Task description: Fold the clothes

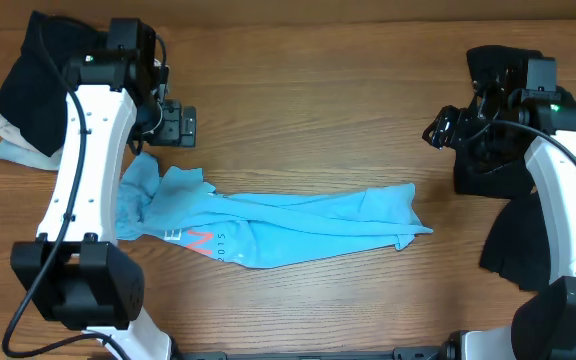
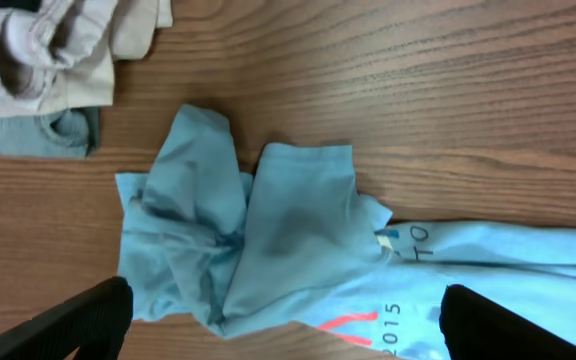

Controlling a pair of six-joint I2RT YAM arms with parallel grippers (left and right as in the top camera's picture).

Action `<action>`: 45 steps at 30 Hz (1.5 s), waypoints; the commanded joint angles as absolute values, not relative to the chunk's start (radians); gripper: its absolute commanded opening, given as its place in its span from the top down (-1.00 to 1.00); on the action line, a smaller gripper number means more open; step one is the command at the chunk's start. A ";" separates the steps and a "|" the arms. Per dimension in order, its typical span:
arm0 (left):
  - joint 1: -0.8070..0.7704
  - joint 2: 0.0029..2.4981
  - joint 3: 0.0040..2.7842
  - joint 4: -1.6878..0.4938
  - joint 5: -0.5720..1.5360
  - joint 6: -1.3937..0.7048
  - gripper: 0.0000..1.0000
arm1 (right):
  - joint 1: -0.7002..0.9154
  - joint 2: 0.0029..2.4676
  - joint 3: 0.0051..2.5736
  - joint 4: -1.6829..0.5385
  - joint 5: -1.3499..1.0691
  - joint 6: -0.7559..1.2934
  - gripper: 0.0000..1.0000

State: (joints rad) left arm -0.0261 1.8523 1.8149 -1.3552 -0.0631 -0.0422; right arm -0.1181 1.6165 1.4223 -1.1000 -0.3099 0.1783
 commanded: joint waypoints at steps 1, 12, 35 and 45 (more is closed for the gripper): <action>-0.027 1.930 1.826 -1.339 -0.062 -0.002 -1.00 | -0.118 1.594 1.448 -1.097 -0.307 0.166 -0.70; -0.027 2.128 1.826 -1.344 -0.088 -0.008 -0.79 | -0.118 1.594 1.448 -1.096 -0.278 0.167 -0.71; -0.024 2.155 1.780 -1.324 -0.099 -0.022 -0.45 | -0.118 1.594 1.448 -1.096 -0.278 0.174 -0.71; -0.025 2.155 1.623 -1.093 -0.066 0.005 -0.36 | -0.118 1.594 1.448 -1.097 -0.263 0.174 -0.71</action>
